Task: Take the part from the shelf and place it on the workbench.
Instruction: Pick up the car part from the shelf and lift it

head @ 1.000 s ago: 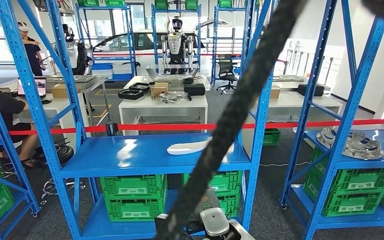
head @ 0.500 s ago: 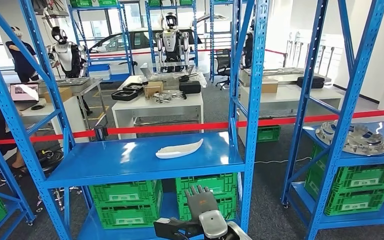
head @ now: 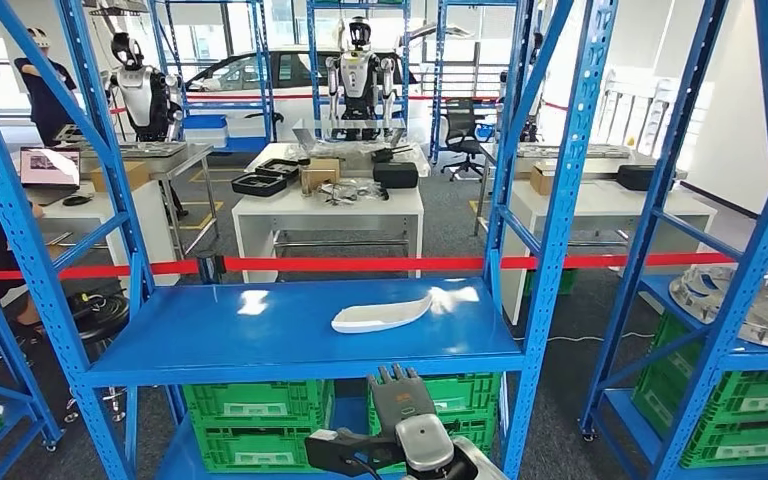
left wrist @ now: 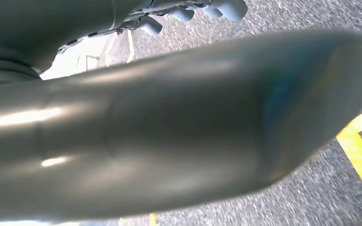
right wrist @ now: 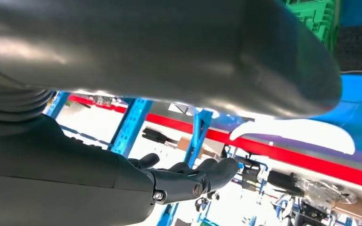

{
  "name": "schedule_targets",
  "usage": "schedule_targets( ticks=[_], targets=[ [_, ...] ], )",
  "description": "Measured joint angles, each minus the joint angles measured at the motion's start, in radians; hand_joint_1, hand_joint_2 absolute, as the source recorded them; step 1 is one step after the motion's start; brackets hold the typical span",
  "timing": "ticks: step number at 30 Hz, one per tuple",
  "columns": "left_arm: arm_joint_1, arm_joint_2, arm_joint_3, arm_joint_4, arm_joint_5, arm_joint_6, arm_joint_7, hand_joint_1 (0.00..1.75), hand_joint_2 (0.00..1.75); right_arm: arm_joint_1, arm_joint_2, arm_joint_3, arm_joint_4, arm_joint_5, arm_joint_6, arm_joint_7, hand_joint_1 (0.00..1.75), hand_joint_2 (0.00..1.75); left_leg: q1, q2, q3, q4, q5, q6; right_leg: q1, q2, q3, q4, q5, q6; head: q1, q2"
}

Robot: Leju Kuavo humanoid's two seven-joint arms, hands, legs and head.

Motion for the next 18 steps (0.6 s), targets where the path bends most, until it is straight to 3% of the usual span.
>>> schedule_targets(
  ticks=[1, 2, 3, 5, 6, 7, 9, 11, 13, 15, 16, 17, 18],
  targets=[
    [0.001, -0.001, 0.002, 0.000, 0.001, 0.000, 0.001, 0.00, 0.00, 0.000, -0.001, 0.000, 0.000, 0.000, -0.001, 0.002, 0.00, 0.00, -0.001, -0.004, 0.016, 0.001, -0.013, 0.000, 0.001, 0.000, -0.020, -0.008, -0.022, 0.000, 0.001, 0.000],
    [0.001, -0.001, 0.003, 0.000, 0.002, 0.000, 0.001, 0.00, 0.00, -0.001, -0.001, 0.001, 0.000, 0.001, -0.003, 0.005, 0.00, 0.00, -0.002, -0.007, 0.033, 0.002, -0.027, 0.000, 0.001, 0.000, -0.029, -0.040, -0.019, -0.001, 0.002, 0.000],
    [0.002, -0.002, 0.003, 0.000, 0.003, 0.000, 0.001, 0.00, 0.00, -0.002, -0.001, 0.001, 0.000, 0.002, -0.004, 0.009, 0.00, 0.00, -0.002, -0.009, 0.051, 0.003, -0.041, -0.002, 0.002, 0.000, -0.027, -0.093, 0.019, -0.004, 0.002, 0.000],
    [0.003, -0.003, 0.004, 0.001, 0.003, 0.000, 0.001, 0.00, 0.00, -0.007, -0.003, 0.003, 0.001, 0.002, -0.006, 0.016, 0.00, 0.00, -0.004, -0.013, 0.077, 0.007, -0.068, -0.008, 0.006, 0.000, -0.016, -0.212, 0.155, -0.013, 0.003, 0.000],
    [0.003, -0.005, 0.004, 0.002, 0.003, 0.000, 0.000, 0.00, 0.00, -0.011, -0.004, 0.004, 0.000, 0.001, -0.006, 0.018, 0.00, 0.00, -0.005, -0.015, 0.086, 0.008, -0.082, -0.013, 0.010, 0.001, -0.009, -0.250, 0.205, -0.020, 0.002, 0.000],
    [0.004, -0.006, 0.004, 0.002, 0.002, 0.000, 0.000, 0.00, 0.00, -0.015, -0.004, 0.004, 0.000, 0.000, -0.006, 0.019, 0.00, 0.00, -0.005, -0.017, 0.094, 0.012, -0.089, -0.020, 0.013, 0.002, -0.004, -0.272, 0.232, -0.027, 0.003, 0.000],
    [0.005, -0.008, 0.005, 0.001, 0.002, 0.000, 0.000, 0.00, 0.00, -0.025, -0.004, 0.005, -0.001, -0.001, -0.008, 0.023, 0.00, 0.00, -0.004, -0.017, 0.104, 0.018, -0.096, -0.034, 0.014, 0.004, 0.017, -0.281, 0.227, -0.044, 0.005, 0.000],
    [0.005, -0.008, 0.005, 0.001, 0.002, 0.000, 0.000, 0.00, 0.00, -0.037, -0.003, 0.005, -0.002, -0.001, -0.011, 0.025, 0.00, 0.00, -0.002, -0.009, 0.087, 0.068, -0.098, -0.045, 0.009, 0.003, 0.045, -0.288, 0.219, -0.059, 0.004, 0.000],
    [0.003, -0.008, 0.005, 0.001, 0.002, 0.000, 0.000, 0.00, 0.00, -0.043, -0.002, 0.005, -0.002, -0.001, -0.013, 0.026, 0.00, 0.00, 0.002, 0.000, 0.017, 0.184, -0.124, -0.057, 0.006, 0.003, 0.074, -0.289, 0.200, -0.065, 0.000, 0.000],
    [0.005, -0.008, 0.005, 0.001, 0.002, 0.000, 0.000, 0.00, 0.00, -0.040, -0.002, 0.006, -0.002, -0.001, -0.014, 0.025, 0.00, 0.00, 0.007, 0.004, -0.065, 0.282, -0.175, -0.066, 0.005, 0.003, 0.102, -0.289, 0.174, -0.065, -0.002, 0.000],
    [0.006, -0.008, 0.005, 0.001, 0.002, 0.000, 0.000, 0.00, 0.00, -0.039, -0.002, 0.006, -0.002, -0.001, -0.014, 0.025, 0.00, 0.00, 0.008, 0.005, -0.091, 0.294, -0.193, -0.067, 0.004, 0.004, 0.119, -0.289, 0.160, -0.064, -0.002, 0.000],
    [0.007, -0.008, 0.005, 0.001, 0.002, 0.000, 0.000, 0.00, 0.00, -0.038, -0.002, 0.006, -0.002, -0.001, -0.014, 0.026, 0.00, 0.00, 0.009, 0.006, -0.102, 0.272, -0.190, -0.067, 0.002, 0.005, 0.137, -0.289, 0.145, -0.062, -0.003, 0.000],
    [0.007, -0.007, 0.005, 0.001, 0.002, 0.000, 0.001, 0.00, 0.00, -0.038, -0.002, 0.006, -0.002, -0.001, -0.014, 0.026, 0.00, 0.00, 0.009, 0.008, -0.101, 0.224, -0.163, -0.066, 0.000, 0.005, 0.158, -0.289, 0.129, -0.059, -0.003, 0.000]
  ],
)
